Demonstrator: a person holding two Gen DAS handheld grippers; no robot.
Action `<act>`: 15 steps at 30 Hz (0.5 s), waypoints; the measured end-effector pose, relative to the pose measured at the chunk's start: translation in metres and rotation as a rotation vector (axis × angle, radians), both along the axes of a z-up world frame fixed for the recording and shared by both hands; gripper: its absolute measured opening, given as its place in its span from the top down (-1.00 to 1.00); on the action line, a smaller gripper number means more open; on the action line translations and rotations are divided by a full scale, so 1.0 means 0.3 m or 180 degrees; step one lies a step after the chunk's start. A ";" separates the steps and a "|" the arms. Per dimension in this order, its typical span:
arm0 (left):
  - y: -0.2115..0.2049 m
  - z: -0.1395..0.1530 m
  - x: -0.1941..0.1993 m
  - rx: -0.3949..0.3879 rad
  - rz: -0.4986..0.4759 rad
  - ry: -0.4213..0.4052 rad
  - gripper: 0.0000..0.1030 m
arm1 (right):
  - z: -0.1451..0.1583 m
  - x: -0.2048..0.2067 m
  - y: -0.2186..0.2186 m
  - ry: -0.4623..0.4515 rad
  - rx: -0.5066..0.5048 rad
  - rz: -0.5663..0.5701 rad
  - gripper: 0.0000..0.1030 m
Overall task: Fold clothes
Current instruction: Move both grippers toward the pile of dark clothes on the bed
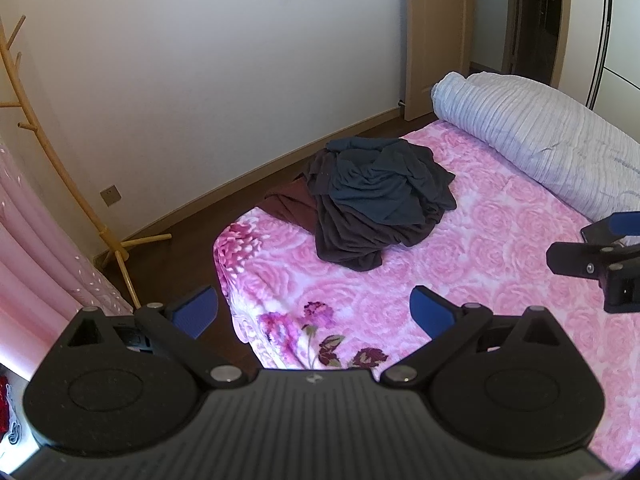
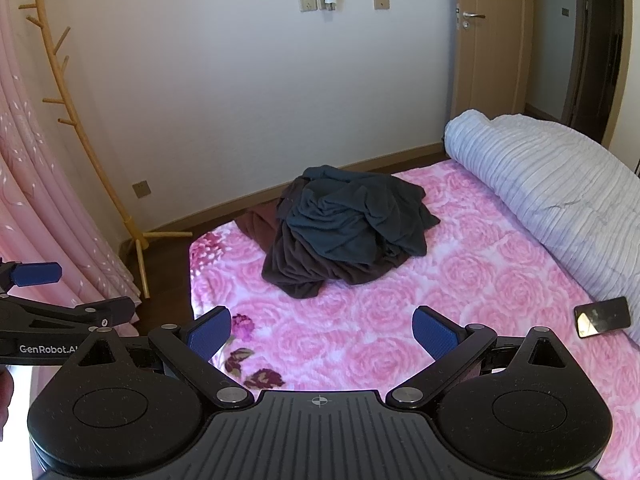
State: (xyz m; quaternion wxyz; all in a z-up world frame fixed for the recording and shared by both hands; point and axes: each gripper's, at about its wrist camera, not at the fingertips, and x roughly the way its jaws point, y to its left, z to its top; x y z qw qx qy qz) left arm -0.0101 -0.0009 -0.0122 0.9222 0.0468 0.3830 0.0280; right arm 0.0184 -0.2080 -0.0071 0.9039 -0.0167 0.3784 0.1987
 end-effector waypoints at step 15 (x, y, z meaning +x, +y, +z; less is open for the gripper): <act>0.014 -0.016 -0.043 -0.0049 0.0024 0.0098 -0.96 | -0.029 -0.040 -0.008 0.0052 0.0014 -0.0001 -0.93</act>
